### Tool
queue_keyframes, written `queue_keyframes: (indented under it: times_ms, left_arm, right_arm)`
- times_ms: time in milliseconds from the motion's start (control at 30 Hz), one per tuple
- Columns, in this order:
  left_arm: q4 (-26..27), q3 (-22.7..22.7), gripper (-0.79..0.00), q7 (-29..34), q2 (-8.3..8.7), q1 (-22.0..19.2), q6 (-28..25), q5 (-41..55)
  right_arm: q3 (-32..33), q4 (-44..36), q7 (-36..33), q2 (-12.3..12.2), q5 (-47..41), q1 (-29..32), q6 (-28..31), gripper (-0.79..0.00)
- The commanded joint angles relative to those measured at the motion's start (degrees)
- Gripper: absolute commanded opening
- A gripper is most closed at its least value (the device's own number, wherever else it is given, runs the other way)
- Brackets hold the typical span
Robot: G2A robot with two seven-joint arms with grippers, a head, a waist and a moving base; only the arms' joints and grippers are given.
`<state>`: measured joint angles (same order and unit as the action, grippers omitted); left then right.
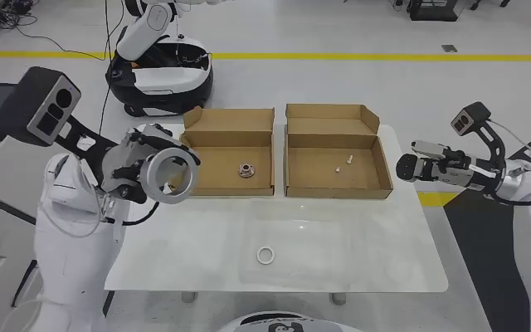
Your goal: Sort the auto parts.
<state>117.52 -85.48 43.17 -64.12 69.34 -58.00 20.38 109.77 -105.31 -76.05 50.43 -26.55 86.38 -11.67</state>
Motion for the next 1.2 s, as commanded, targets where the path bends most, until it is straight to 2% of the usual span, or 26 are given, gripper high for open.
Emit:
queue_keyframes:
  times_ms: [0, 200, 667, 800, 967, 1067, 1167]
  left_arm:
    - [-0.3, -0.1, -0.785, 0.7, -0.19, 0.0, 0.0, 0.5]
    - [-0.7, -0.2, -0.785, 3.1, -0.71, -0.1, 0.0, 1.8]
    - [-0.7, -0.2, -0.785, 3.1, -0.71, -0.1, 0.0, 1.8]
    - [-0.1, -0.4, -0.785, -1.1, -0.97, 0.1, 4.2, -2.4]
    - [-1.3, 0.4, -0.785, -7.7, -1.59, -2.2, 9.9, -11.9]
    - [-2.5, 1.3, -0.785, -9.4, -1.80, -3.7, 12.4, -17.8]
    - [-3.5, 1.6, -0.785, -7.7, -1.65, -4.4, 15.5, -24.1]
  right_arm:
    - [0.0, 0.0, 0.0, 0.0, 0.0, 0.0, 0.0, 0.000]
    - [0.0, 0.0, 0.0, 0.0, 0.0, 0.0, 0.0, 0.000]
    - [0.0, 0.0, 0.0, 0.0, 0.0, 0.0, 0.0, 0.000]
    - [0.0, 0.0, 0.0, 0.0, 0.0, 0.0, 0.0, 0.000]
    - [0.0, 0.0, 0.0, 0.0, 0.0, 0.0, 0.0, 0.000]
    - [0.0, 0.0, 0.0, 0.0, 0.0, 0.0, 0.0, 0.000]
    - [0.0, 0.0, 0.0, 0.0, 0.0, 0.0, 0.0, 0.000]
